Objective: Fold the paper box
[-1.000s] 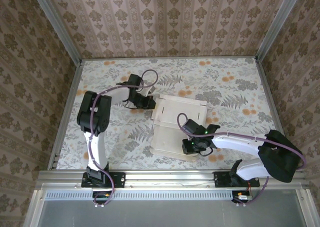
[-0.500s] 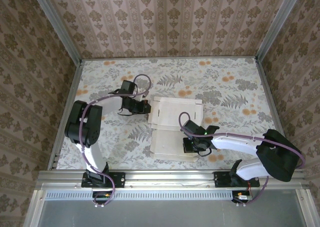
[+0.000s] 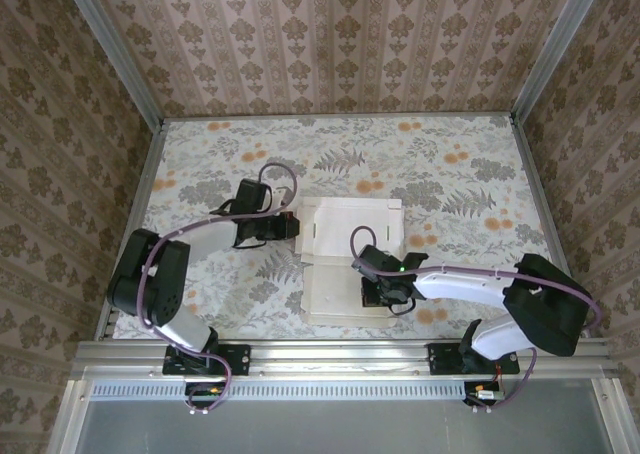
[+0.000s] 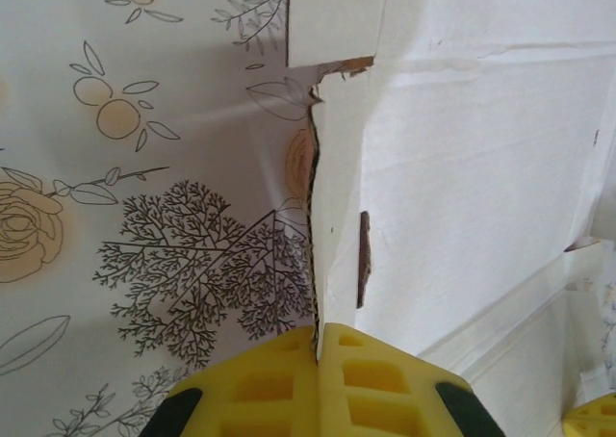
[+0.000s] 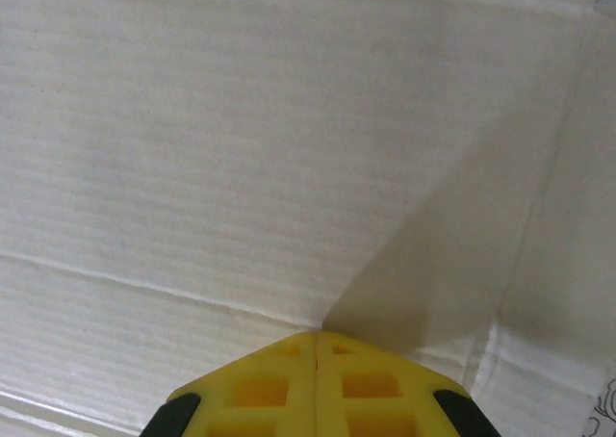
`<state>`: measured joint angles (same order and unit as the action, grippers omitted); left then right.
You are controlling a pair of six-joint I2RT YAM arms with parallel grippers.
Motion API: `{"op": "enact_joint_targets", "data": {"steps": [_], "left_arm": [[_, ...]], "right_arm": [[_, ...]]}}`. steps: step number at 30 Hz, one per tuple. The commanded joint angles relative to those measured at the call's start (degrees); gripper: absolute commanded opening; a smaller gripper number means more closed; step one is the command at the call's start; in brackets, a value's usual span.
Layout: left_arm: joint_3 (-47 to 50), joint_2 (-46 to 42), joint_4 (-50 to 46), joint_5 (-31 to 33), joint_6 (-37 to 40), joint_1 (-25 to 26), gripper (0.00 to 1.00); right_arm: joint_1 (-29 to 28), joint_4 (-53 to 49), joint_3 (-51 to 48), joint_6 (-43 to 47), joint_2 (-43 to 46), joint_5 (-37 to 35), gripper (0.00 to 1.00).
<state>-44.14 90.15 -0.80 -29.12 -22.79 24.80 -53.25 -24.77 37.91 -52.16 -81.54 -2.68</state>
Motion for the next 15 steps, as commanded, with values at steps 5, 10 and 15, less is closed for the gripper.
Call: {"op": "enact_joint_targets", "data": {"steps": [5, 10, 15], "left_arm": [[5.2, -5.7, 4.0, 1.6, -2.3, 2.8, 0.00], [7.6, -7.5, 2.8, 4.0, -0.7, 3.0, 0.00], [10.7, -10.3, 5.1, 8.1, -1.4, 5.3, 0.00]], "right_arm": [[-0.7, 0.6, 0.4, -5.8, -3.9, -7.0, 0.00], [-0.6, 2.0, 0.6, -6.7, -4.2, -8.0, 0.00], [-0.7, 3.3, 0.0, -8.1, -3.8, -9.0, 0.00]]}}
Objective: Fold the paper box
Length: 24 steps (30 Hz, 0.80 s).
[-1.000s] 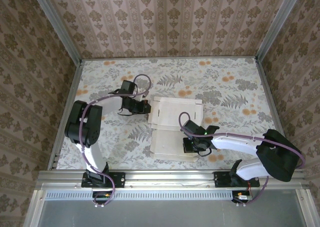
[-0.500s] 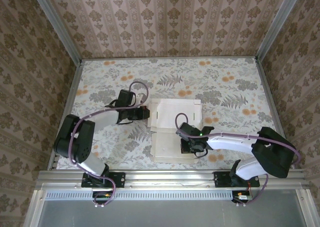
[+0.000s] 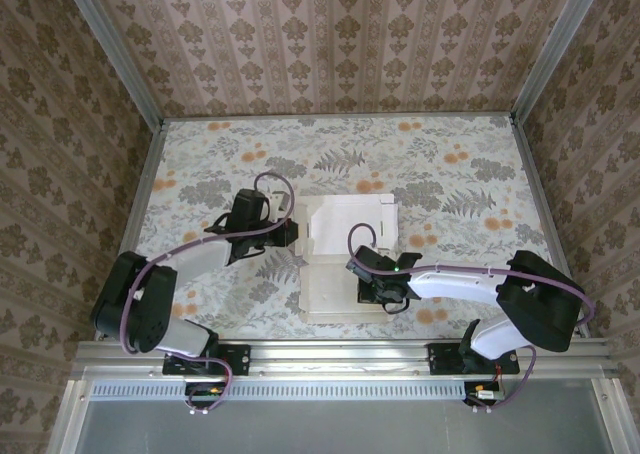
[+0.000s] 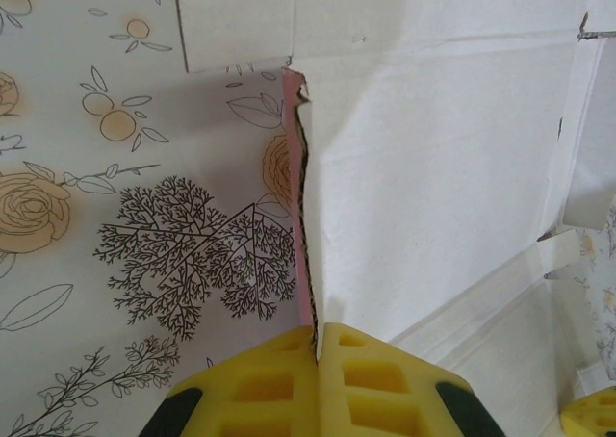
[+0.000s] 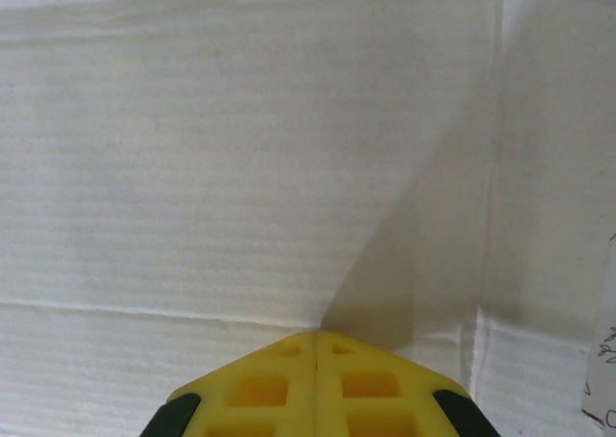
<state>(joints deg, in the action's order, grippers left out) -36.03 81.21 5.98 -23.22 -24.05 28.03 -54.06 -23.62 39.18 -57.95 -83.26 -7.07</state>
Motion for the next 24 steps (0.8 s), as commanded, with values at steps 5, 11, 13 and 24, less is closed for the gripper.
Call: {"op": "enact_joint_targets", "data": {"steps": [5, 11, 13, 24], "left_arm": [[5.6, -4.1, -0.7, 7.6, 0.1, 4.3, 0.00], [8.5, -7.7, -0.8, 13.1, 1.5, 7.8, 0.00], [9.8, -8.7, -0.4, 15.2, 2.3, 9.3, 0.00], [15.0, -14.5, -1.1, 23.2, 1.4, 16.1, 0.00]], "right_arm": [[-0.3, 3.4, -2.7, -3.7, -1.0, -6.1, 0.00], [-1.0, 3.7, -2.7, -4.2, -1.3, -6.6, 0.00], [-1.2, 3.9, -2.6, -4.2, -1.5, -6.6, 0.00], [-1.8, 4.5, -2.4, -4.3, -1.7, -6.8, 0.00]]}}
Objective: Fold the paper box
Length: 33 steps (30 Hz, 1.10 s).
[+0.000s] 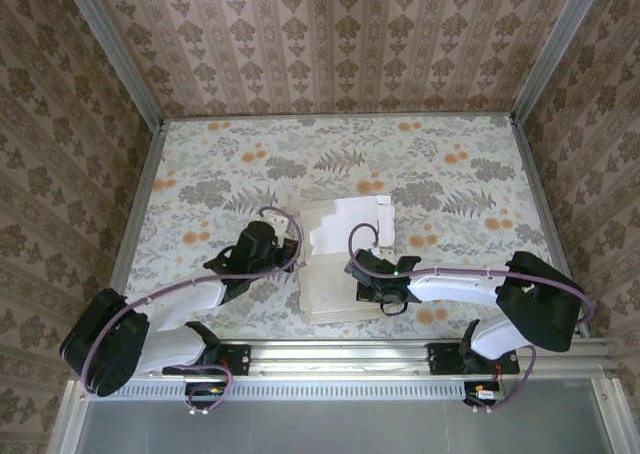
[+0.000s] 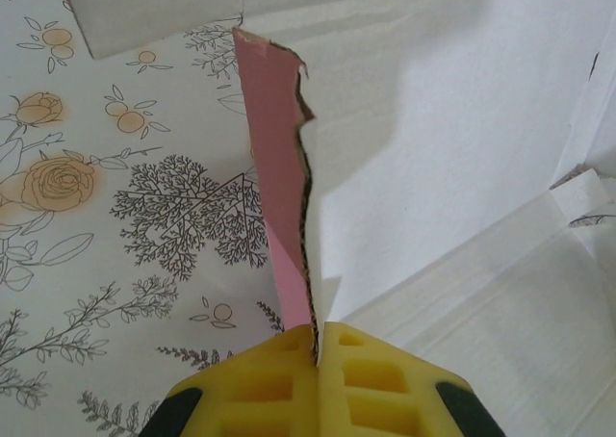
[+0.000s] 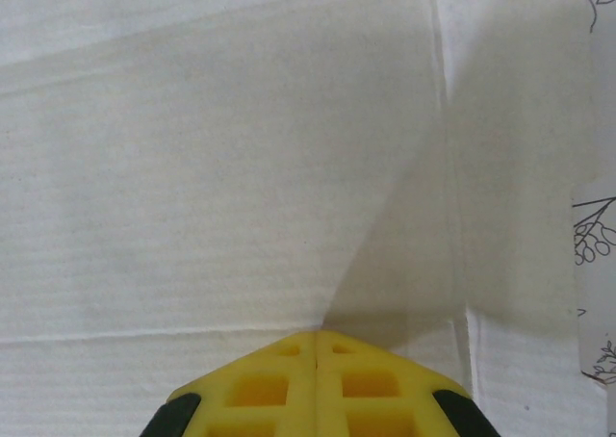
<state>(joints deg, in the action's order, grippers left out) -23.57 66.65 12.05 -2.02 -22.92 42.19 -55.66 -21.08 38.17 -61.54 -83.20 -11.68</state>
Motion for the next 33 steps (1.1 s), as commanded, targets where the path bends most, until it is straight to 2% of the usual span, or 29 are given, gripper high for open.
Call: {"op": "enact_joint_targets", "data": {"steps": [1, 11, 19, 33], "left_arm": [[2.7, -0.1, -7.6, 2.8, 0.0, 2.6, 0.00], [2.2, -0.6, -14.2, 9.4, -4.2, 8.0, 0.00], [-0.8, -1.4, -25.6, 16.0, -8.1, 9.6, 0.00], [-1.7, 0.2, -24.8, 13.2, -13.5, 11.3, 0.00]], "right_arm": [[-0.2, 2.0, -1.4, -0.6, -1.7, -2.2, 0.00], [-1.9, 1.8, -1.4, -0.8, -1.1, -3.2, 0.00], [-4.5, 1.1, -1.6, -2.2, -0.6, -4.5, 0.00], [-7.2, 1.4, -0.7, -3.8, -2.5, -5.4, 0.00]]}}
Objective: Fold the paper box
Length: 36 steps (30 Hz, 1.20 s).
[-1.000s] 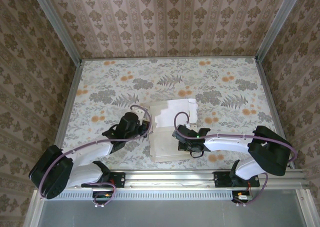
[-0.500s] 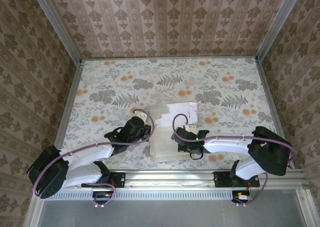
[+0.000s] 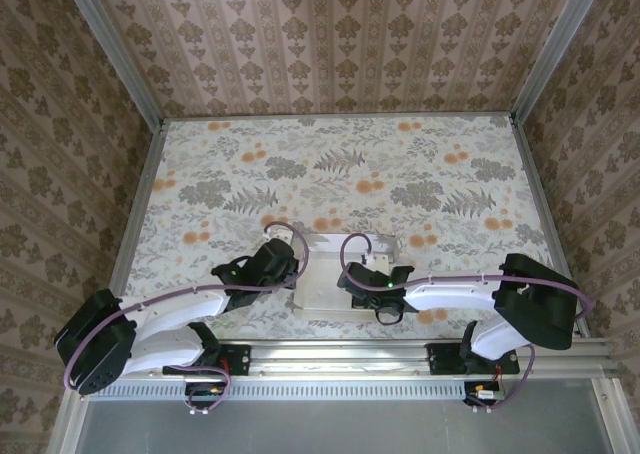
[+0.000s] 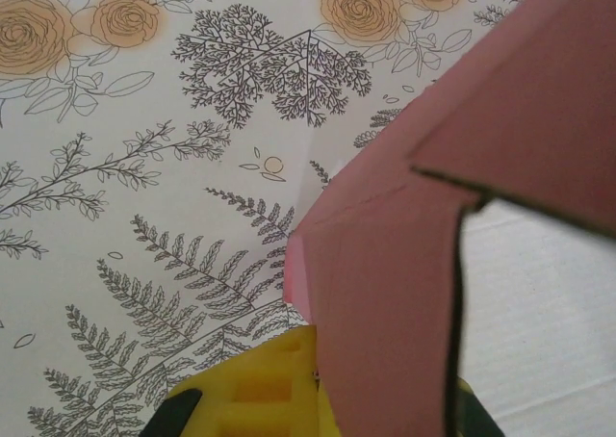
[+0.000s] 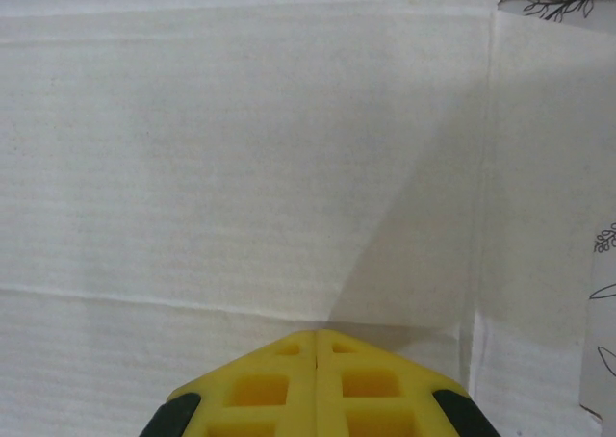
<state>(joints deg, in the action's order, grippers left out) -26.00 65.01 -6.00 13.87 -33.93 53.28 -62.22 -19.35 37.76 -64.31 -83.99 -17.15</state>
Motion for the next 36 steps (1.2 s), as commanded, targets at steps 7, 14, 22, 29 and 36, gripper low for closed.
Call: {"op": "enact_joint_targets", "data": {"steps": [7, 14, 22, 29, 36], "left_arm": [[-5.6, 2.6, -11.5, -2.9, 2.0, -1.3, 0.00], [-9.2, 2.8, -15.0, -6.1, 5.5, -3.9, 0.00], [-12.8, 4.2, -17.1, -8.3, 8.0, -5.6, 0.00], [-14.6, 5.4, -18.4, -12.7, 5.1, -5.7, 0.00], [-13.4, 6.8, -18.2, -13.9, 2.8, -5.6, 0.00]], "right_arm": [[-1.1, 0.1, 0.6, -0.3, -2.7, 0.3, 0.00], [-1.4, 0.1, 0.9, -0.3, -3.2, 0.4, 0.00], [-1.5, -0.3, 1.4, 0.1, -4.0, 0.3, 0.00], [-1.6, -0.2, 1.6, 0.1, -4.3, 0.2, 0.00], [-1.6, -0.2, 1.6, 0.1, -4.3, 0.1, 0.00]]}}
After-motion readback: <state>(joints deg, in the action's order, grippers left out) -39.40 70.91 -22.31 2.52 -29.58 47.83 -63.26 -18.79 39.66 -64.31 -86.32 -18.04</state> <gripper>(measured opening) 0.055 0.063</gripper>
